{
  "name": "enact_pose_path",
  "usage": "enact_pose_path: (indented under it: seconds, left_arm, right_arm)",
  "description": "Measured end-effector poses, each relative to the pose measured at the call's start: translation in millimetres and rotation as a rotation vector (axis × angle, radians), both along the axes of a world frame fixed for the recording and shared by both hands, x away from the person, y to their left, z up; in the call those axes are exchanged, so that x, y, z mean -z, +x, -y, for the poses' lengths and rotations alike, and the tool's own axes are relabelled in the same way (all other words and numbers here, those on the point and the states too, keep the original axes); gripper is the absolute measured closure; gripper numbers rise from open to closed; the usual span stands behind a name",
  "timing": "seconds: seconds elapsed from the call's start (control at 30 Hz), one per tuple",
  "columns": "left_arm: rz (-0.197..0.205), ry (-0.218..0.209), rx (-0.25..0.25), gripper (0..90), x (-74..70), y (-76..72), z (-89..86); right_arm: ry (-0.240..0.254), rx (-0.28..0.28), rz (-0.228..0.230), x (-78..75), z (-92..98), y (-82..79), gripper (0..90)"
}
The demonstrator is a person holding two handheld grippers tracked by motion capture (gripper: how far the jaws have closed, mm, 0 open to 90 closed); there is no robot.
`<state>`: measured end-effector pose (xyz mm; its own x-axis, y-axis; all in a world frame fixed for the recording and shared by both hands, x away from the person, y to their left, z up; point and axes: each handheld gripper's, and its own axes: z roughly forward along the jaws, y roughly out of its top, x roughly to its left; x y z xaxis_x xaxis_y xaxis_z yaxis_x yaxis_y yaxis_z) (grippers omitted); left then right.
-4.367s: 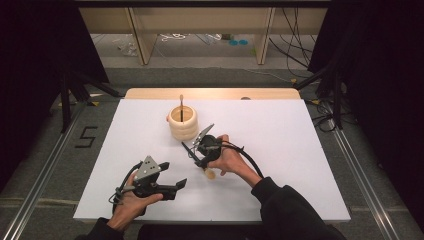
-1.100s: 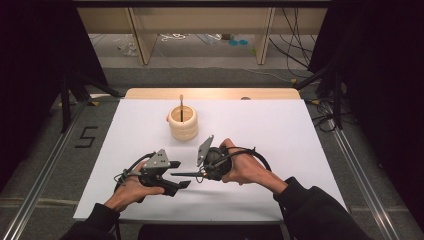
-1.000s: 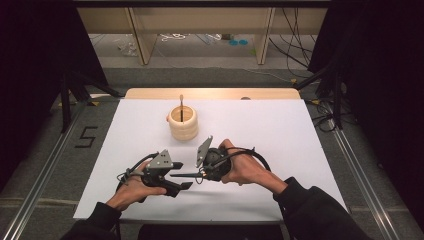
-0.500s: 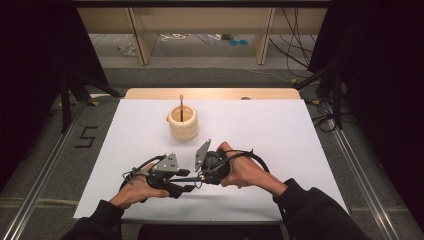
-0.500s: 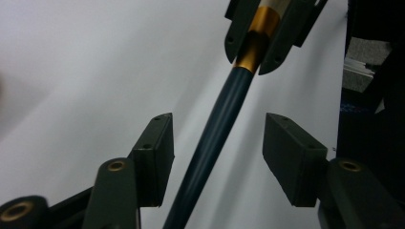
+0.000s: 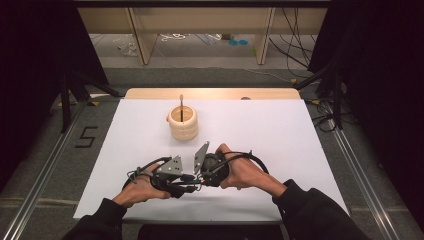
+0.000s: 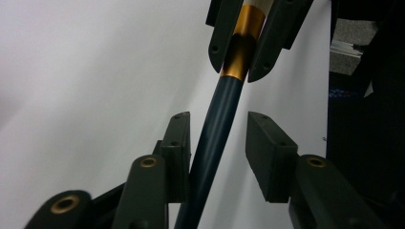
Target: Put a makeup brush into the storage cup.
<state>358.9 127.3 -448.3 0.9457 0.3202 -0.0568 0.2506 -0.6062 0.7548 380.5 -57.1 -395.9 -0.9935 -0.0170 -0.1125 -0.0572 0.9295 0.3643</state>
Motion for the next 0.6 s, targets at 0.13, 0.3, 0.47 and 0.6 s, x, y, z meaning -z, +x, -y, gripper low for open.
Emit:
enact_pose_path:
  seconds: [0.13, 0.3, 0.47, 0.6]
  left_arm:
    - [-0.006, 0.006, 0.021, 66.6, 1.0, 0.3, 1.1]
    - [0.0, 0.024, 0.047, 72.0, 1.1, 0.9, 1.9]
    - [0.005, 0.025, 0.087, 74.7, 1.3, 0.4, 1.5]
    - [0.012, 0.025, 0.098, 76.0, 0.7, -0.6, 1.5]
  right_arm:
    - [-0.003, -0.004, -0.009, 0.4, -0.6, -1.6, 77.6]
    - [-0.007, -0.047, 0.002, 1.4, -1.4, -0.8, 77.6]
    - [-0.011, -0.031, -0.021, 1.2, -1.7, -4.4, 77.4]
    - [-0.007, -0.036, -0.021, 0.7, -0.9, -4.0, 77.0]
